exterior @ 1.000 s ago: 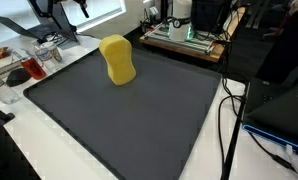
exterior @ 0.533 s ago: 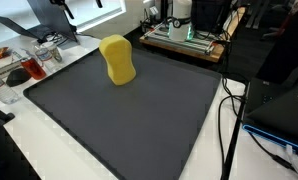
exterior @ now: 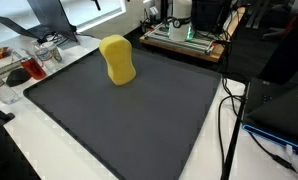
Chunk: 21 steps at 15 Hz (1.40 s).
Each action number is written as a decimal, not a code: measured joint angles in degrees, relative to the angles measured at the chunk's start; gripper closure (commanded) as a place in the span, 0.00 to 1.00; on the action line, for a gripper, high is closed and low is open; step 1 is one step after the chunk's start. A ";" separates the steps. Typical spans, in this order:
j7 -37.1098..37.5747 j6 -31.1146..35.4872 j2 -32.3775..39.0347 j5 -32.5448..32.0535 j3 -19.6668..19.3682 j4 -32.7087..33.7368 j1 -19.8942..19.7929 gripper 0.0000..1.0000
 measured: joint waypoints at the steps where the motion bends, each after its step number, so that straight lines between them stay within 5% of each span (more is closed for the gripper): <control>1: 2.28 1.01 -1.70 -0.44 0.29 -2.10 0.28 0.00; 10: 26.26 13.52 -20.93 -3.52 0.80 -26.22 0.70 0.00; 21: 58.02 6.89 -37.58 -3.43 0.74 -42.16 -1.64 0.00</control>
